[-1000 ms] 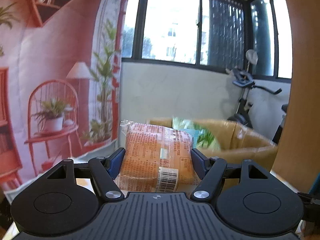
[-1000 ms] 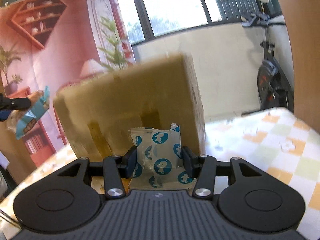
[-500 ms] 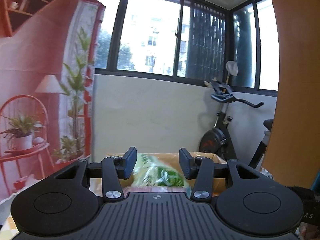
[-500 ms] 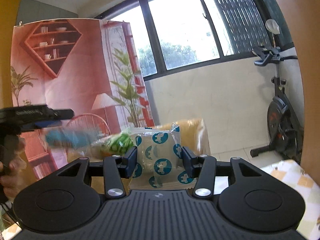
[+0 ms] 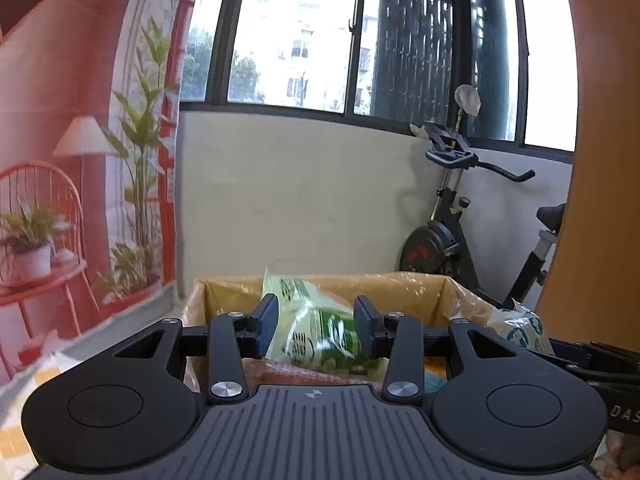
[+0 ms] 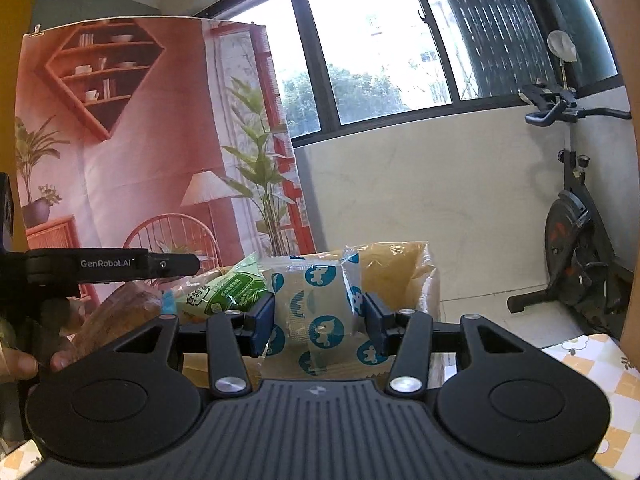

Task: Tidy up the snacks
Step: 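Carry both held items over the box and open both grippers, then move both grippers back down to the snacks in front of the box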

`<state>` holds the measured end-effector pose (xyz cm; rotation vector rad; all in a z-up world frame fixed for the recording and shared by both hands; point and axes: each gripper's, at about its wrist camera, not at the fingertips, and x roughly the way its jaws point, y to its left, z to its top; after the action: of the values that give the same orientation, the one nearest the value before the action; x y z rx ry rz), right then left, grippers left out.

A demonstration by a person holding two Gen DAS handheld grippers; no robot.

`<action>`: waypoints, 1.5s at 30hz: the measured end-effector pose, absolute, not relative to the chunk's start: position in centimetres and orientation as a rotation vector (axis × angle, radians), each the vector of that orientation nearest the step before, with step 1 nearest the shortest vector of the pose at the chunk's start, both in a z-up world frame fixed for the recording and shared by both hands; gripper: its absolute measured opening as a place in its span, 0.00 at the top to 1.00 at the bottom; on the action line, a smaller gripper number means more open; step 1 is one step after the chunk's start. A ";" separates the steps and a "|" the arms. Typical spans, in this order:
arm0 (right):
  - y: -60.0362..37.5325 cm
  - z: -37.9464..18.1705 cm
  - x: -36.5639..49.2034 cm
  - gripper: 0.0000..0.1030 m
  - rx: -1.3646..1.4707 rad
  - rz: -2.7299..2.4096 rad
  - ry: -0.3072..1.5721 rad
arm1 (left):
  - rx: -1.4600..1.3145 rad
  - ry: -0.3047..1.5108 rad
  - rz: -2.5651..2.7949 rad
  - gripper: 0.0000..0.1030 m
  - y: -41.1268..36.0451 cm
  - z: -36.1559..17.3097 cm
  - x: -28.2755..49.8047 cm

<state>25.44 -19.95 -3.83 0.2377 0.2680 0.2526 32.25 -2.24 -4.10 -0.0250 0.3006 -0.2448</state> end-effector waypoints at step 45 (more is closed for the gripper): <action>-16.8 -1.6 28.2 0.35 0.119 0.185 0.348 | -0.049 0.340 -0.205 0.44 1.7 -1.1 31.2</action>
<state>28.23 -16.76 -1.58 0.1192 0.3481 0.1847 31.19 1.68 -1.14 -0.0492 0.3399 -0.2047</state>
